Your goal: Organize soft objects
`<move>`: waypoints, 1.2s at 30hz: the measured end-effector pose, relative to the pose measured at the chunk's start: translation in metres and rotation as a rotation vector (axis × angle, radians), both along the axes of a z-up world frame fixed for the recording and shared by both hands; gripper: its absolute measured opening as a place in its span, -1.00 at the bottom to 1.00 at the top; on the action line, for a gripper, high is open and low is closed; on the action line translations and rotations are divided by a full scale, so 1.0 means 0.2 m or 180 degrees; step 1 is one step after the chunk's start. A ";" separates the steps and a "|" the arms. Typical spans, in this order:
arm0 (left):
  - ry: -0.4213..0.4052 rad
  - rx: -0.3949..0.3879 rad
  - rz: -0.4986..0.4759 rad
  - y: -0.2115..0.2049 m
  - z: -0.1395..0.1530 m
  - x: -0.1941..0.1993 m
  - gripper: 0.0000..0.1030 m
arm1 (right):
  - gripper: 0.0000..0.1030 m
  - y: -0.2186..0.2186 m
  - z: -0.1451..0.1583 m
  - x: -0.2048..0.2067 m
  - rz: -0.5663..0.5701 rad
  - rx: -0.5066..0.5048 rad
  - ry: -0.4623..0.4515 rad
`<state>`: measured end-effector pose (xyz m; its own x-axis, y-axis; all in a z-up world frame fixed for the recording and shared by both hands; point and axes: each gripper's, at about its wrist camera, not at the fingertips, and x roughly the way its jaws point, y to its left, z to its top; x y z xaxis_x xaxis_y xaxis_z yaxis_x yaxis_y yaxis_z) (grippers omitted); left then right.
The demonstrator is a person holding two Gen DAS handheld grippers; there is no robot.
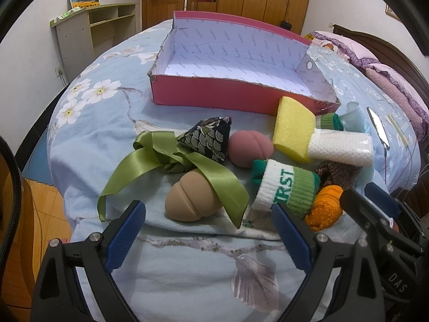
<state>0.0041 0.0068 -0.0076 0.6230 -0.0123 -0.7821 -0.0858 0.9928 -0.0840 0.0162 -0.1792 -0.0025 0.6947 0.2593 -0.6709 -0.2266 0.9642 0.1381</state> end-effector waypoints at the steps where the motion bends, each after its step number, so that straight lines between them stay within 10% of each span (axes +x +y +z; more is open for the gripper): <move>1: 0.0001 0.0000 -0.0001 0.00 0.00 0.00 0.89 | 0.37 0.00 0.00 0.00 0.0001 0.0000 0.0001; 36: 0.0025 -0.0008 -0.0005 0.01 -0.02 -0.01 0.89 | 0.37 0.00 0.00 0.01 -0.0002 0.0003 0.0020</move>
